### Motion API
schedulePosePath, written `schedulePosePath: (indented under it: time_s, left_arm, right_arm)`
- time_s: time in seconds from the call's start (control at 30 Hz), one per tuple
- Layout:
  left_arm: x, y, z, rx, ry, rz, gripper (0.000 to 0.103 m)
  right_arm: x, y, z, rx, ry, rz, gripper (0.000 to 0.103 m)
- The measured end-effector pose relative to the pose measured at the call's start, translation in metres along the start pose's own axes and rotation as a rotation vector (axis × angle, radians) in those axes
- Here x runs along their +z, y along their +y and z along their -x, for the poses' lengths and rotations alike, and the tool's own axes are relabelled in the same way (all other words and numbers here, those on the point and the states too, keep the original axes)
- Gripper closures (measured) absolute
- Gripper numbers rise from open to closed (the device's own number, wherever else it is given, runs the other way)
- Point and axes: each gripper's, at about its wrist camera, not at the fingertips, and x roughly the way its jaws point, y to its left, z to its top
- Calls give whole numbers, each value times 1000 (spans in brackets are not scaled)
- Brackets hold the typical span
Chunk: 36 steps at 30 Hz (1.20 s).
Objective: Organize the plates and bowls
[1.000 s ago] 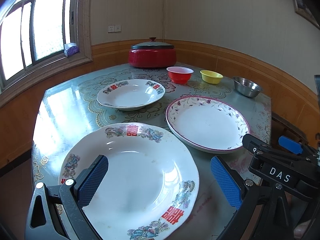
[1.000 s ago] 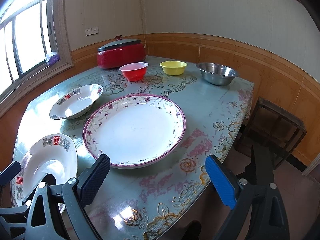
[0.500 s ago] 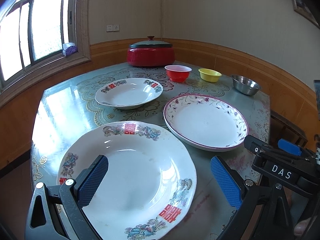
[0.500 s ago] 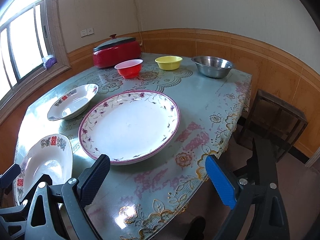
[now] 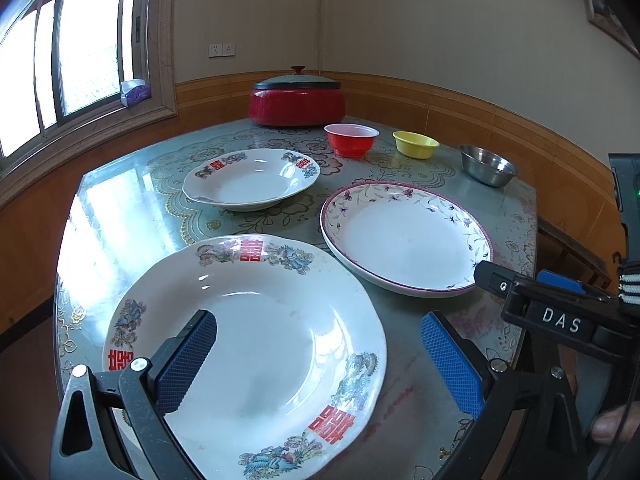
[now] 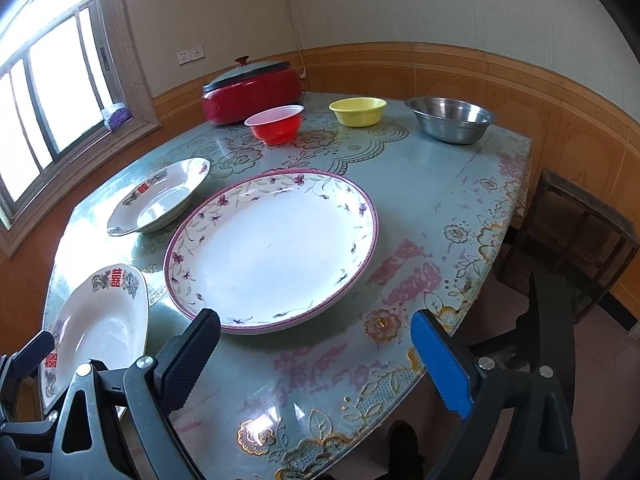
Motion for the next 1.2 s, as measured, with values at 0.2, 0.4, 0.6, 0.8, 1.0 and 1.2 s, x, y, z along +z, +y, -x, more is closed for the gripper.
schedulePosePath:
  time_s: [0.2,0.4,0.6,0.8,1.0,1.2]
  left_arm:
    - [4,-6,-11,-6,31,24,0]
    - [18,-8,-30,-91,88,109,0]
    - [36,-24,-38,-96,74,125,0]
    - [55,-36,-44,-88,30,200,0]
    - [62,-48,-47,-48,-17,300,0]
    - [57,-69,-54,106,59,320,0]
  right_arm:
    - [25,-27,-15,88,15,-17,5]
    - [65,-53,-31,193,17,12,15]
    - [104,-62,-68,228,81,126,48]
    - [122,-58,-112,275,181,256,72]
    - [132,-42,-142,351,241,451,72]
    - [131,-29,-171,441,314,601,75]
